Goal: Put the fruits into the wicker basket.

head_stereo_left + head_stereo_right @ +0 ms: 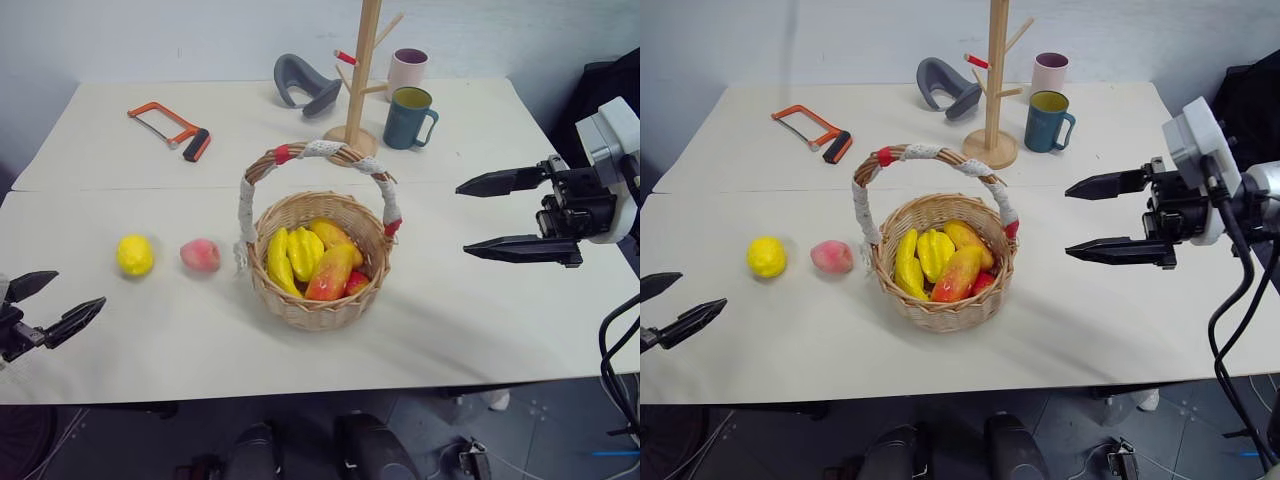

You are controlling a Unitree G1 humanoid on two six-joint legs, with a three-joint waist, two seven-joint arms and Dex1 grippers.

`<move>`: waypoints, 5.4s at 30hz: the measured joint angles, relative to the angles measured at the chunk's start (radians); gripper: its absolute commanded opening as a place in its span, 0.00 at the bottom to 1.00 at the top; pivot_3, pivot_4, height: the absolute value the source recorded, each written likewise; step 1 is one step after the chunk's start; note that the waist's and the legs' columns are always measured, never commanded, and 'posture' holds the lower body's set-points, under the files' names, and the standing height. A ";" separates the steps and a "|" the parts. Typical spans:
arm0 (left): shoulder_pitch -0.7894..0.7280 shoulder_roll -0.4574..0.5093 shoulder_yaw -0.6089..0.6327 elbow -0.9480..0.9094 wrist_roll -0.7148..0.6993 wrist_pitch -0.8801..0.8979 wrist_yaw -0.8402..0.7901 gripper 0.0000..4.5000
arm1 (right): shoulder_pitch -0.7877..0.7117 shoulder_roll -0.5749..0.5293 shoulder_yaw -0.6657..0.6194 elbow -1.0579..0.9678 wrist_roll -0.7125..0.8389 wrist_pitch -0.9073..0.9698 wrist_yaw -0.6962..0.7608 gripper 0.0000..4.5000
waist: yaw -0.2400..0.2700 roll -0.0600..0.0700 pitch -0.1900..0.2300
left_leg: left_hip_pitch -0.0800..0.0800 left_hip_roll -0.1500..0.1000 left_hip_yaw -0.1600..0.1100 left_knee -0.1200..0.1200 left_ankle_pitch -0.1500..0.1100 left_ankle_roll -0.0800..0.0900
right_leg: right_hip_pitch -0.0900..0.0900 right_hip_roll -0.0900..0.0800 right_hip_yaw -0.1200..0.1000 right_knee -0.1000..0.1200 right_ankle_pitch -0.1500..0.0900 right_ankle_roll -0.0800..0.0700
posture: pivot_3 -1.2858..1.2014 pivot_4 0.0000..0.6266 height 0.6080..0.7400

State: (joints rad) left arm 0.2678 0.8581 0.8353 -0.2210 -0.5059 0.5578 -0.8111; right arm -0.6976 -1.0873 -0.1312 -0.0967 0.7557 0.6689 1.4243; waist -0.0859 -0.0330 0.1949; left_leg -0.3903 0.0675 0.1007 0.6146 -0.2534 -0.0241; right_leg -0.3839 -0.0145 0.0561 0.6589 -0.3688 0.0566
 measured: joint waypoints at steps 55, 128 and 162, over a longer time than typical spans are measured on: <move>-0.768 0.128 -0.639 -0.193 -0.314 0.359 -0.200 0.51 | 0.405 0.021 -0.434 -0.372 0.356 0.232 -0.373 1.00 | 0.035 0.001 -0.001 | 0.002 0.001 -0.001 0.013 0.000 0.002 | 0.009 0.005 0.002 0.002 0.003 0.006 | 0.52 0.24 1.00; -0.846 -0.033 -0.668 -0.120 -0.209 0.300 -0.204 0.57 | 0.394 -0.011 -0.397 -0.487 0.599 0.228 -0.720 1.00 | 0.034 -0.001 0.000 | -0.015 -0.001 -0.004 0.019 0.008 0.004 | -0.006 0.004 0.003 0.010 0.007 0.012 | 0.52 0.24 1.00; -0.863 0.093 -0.605 0.042 -0.318 0.222 -0.443 0.99 | 0.464 0.189 -0.169 -0.498 0.221 0.091 -0.879 1.00 | 0.030 -0.001 0.000 | -0.016 -0.003 -0.004 0.017 0.015 -0.002 | -0.008 0.005 0.004 0.009 0.008 0.013 | 0.52 0.24 1.00</move>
State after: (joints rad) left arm -0.5948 0.9514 0.2307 -0.1793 -0.8235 0.7798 -1.2544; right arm -0.2336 -0.8980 -0.3000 -0.5950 0.9770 0.7598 0.5454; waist -0.0559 -0.0337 0.1944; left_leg -0.4059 0.0649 0.0967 0.6316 -0.2387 -0.0266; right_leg -0.3921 -0.0095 0.0603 0.6677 -0.3613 0.0691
